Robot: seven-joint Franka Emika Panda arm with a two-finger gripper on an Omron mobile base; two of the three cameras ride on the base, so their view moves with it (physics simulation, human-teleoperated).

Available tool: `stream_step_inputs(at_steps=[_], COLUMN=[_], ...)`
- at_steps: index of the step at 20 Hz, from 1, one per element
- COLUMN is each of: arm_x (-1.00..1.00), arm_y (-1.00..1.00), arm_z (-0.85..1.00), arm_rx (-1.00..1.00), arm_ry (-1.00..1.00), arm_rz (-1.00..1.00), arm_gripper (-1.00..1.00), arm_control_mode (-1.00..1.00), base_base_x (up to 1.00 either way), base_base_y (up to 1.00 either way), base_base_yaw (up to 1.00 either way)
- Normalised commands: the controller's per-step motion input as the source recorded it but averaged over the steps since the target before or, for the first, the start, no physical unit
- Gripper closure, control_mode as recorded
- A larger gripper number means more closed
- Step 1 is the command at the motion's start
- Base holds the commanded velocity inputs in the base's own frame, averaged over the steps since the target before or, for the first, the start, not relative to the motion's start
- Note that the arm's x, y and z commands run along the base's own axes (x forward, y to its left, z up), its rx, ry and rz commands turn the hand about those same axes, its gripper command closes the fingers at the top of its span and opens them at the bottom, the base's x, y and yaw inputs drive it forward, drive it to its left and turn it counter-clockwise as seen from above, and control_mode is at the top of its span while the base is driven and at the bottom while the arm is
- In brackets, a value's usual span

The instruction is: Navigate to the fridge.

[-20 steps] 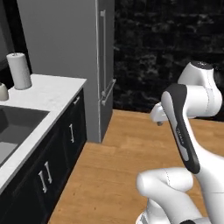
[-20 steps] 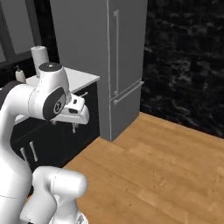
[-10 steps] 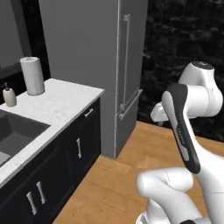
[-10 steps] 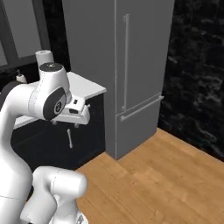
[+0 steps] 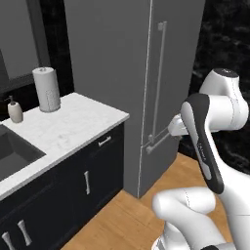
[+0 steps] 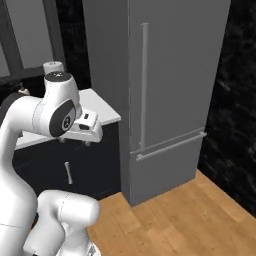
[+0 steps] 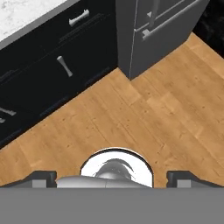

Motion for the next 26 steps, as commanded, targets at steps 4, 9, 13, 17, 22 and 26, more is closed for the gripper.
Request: stream_step_inputs(at_steps=[4,9,13,17,22,26], arm_x=[0.00,0.00,0.00,0.00,0.00,0.00], arm_y=[0.00,0.00,0.00,0.00,0.00,0.00], arm_z=[0.00,0.00,0.00,0.00,0.00,0.00], arm_rx=[0.00,0.00,0.00,0.00,0.00,0.00], arm_ry=[0.00,0.00,0.00,0.00,0.00,0.00], arm_rz=[0.00,0.00,0.00,0.00,0.00,0.00], arm_gripper=[-1.00,-1.00,-1.00,-1.00,-1.00,-1.00], arm_control_mode=[1.00,1.00,1.00,1.00,1.00,1.00], base_base_x=[0.78,0.55,0.49,0.51,0.52,0.46], base_base_y=[-1.00,-1.00,-1.00,-1.00,-1.00,-0.99], base_base_yaw=[0.37,0.32,0.32,0.34,0.35,0.36])
